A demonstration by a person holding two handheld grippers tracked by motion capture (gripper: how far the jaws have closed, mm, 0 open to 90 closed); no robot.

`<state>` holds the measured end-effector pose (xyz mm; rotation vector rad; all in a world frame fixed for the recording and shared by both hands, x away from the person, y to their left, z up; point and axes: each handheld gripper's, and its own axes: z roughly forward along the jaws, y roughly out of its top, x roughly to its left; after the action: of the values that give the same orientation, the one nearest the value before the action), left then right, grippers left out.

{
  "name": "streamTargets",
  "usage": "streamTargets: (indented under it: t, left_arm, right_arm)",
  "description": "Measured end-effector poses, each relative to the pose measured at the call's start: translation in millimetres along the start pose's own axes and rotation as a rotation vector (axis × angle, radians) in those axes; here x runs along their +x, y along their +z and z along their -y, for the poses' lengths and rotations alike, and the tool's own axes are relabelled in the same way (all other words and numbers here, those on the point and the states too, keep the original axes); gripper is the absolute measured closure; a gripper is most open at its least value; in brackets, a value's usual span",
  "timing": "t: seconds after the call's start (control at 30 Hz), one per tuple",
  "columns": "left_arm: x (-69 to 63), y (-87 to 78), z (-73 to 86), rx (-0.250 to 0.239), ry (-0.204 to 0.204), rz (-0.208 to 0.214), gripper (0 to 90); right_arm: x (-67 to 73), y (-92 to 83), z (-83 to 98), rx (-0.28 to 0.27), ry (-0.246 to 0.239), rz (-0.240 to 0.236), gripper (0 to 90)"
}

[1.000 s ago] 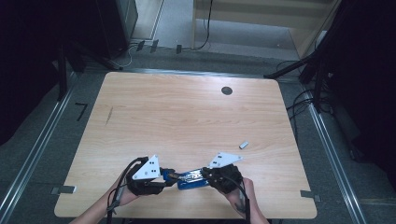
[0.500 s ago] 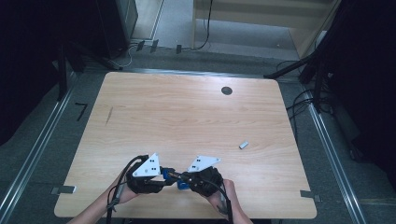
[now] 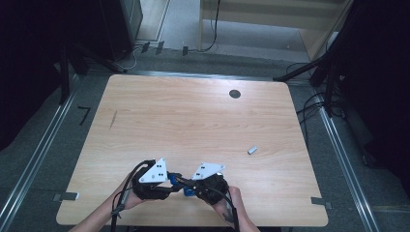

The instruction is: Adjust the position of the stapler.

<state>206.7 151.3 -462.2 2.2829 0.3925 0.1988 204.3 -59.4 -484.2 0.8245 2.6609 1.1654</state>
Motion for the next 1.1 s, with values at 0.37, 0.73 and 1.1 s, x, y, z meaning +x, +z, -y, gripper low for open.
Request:
streamTargets:
  t: [0.37,0.73,1.1]
  left_arm:
    - [-2.9,-16.6,-15.3,-0.1,-0.005,-0.062,54.7]
    - [-7.4,-13.5,-21.8,-0.107,0.023,-0.08,66.8]
    - [-5.2,-17.7,-15.6,-0.077,0.012,-0.075,67.0]
  right_arm:
    - [-1.8,-1.5,0.7,-0.004,0.004,0.005,90.0]
    - [-1.9,-1.5,0.5,-0.003,0.005,0.006,90.0]
    - [-22.2,-15.5,6.9,0.007,0.023,0.051,86.6]
